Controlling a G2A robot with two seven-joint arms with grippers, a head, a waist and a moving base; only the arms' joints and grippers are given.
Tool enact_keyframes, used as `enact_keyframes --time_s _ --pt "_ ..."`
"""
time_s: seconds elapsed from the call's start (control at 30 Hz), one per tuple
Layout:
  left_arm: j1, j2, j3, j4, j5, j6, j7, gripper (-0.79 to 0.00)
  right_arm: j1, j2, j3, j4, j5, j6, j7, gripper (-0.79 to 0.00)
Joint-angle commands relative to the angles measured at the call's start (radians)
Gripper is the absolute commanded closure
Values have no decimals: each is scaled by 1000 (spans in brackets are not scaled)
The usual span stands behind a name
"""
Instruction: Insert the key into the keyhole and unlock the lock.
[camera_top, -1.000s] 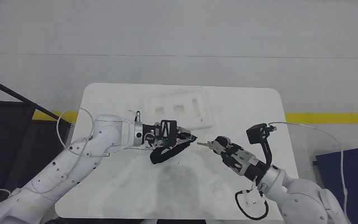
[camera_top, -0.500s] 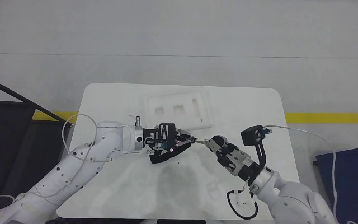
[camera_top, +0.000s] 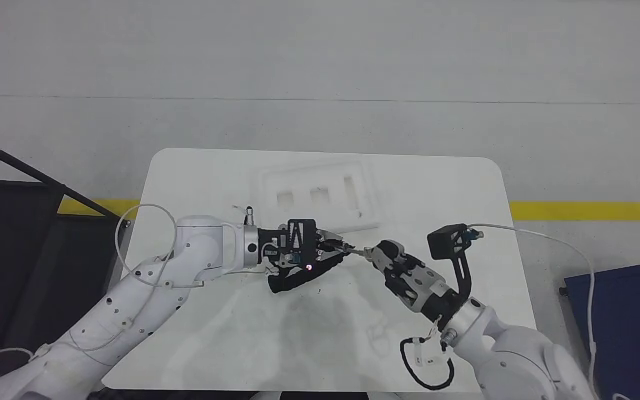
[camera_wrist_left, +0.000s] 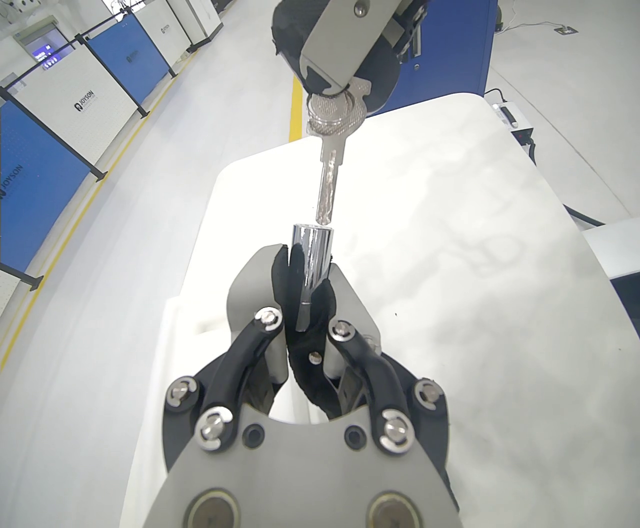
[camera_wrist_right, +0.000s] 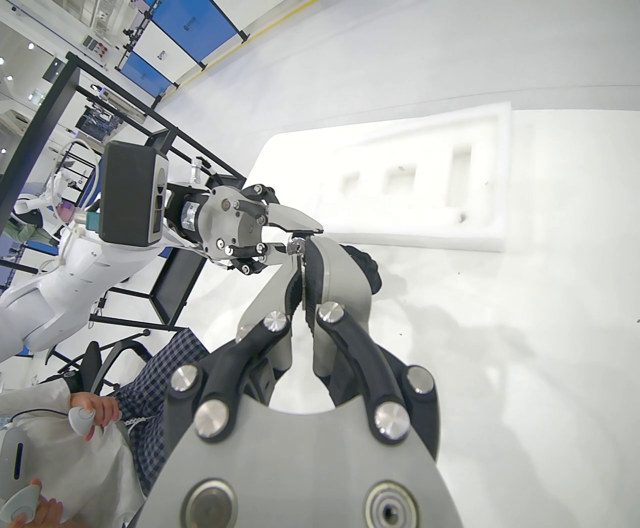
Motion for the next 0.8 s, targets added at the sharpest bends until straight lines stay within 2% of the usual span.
enact_keyframes --time_s 0.0,0.77 --pt "3 -2 -4 1 1 -5 1 0 1 -1 -1 0 -4 2 -2 0" --pt "17 -30 -25 15 12 -33 2 0 14 -8 -1 0 -15 21 13 0"
